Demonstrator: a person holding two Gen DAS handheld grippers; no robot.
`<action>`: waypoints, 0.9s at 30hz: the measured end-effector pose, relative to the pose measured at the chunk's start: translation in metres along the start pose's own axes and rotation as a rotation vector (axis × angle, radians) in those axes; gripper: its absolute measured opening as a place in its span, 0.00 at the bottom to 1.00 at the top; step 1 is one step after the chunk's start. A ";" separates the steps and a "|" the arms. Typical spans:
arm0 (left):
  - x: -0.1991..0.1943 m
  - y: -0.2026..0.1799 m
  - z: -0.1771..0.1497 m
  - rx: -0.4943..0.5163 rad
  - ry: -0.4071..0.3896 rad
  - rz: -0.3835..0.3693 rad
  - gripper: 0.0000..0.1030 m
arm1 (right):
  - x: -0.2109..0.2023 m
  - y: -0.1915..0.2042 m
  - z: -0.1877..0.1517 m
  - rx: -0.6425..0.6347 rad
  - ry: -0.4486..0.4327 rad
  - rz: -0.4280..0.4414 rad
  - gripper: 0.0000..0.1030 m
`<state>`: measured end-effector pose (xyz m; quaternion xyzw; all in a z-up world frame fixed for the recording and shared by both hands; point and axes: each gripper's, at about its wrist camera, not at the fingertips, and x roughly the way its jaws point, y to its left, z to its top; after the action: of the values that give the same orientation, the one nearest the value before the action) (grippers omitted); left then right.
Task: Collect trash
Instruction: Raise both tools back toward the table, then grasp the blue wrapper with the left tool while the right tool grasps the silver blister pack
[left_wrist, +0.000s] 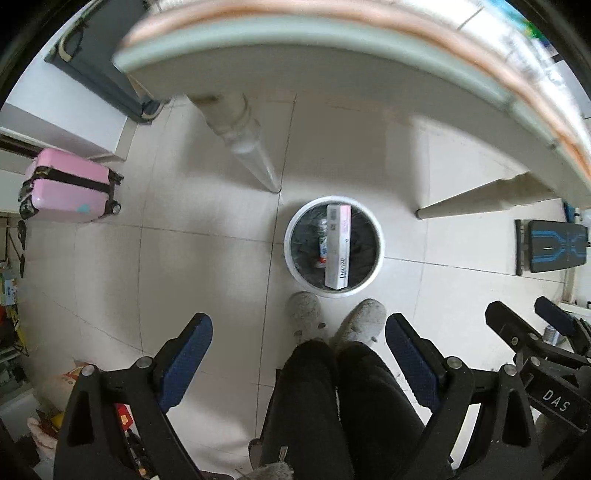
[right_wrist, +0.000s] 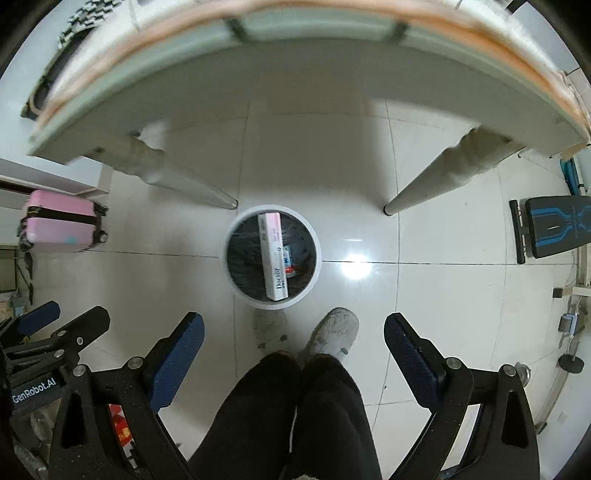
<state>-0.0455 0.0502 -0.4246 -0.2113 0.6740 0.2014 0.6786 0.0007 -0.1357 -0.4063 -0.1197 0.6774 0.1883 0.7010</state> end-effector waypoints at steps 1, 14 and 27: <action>-0.013 0.000 0.000 0.002 -0.007 -0.001 0.93 | -0.014 0.001 -0.002 0.006 -0.002 0.008 0.96; -0.139 -0.035 0.085 -0.020 -0.235 -0.055 0.99 | -0.192 -0.045 0.068 0.185 -0.167 0.055 0.96; -0.098 -0.086 0.245 -0.190 -0.161 0.118 1.00 | -0.133 -0.191 0.290 0.240 -0.139 -0.041 0.96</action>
<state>0.2046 0.1169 -0.3248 -0.2177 0.6065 0.3202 0.6944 0.3426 -0.1989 -0.2753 -0.0357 0.6423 0.0995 0.7592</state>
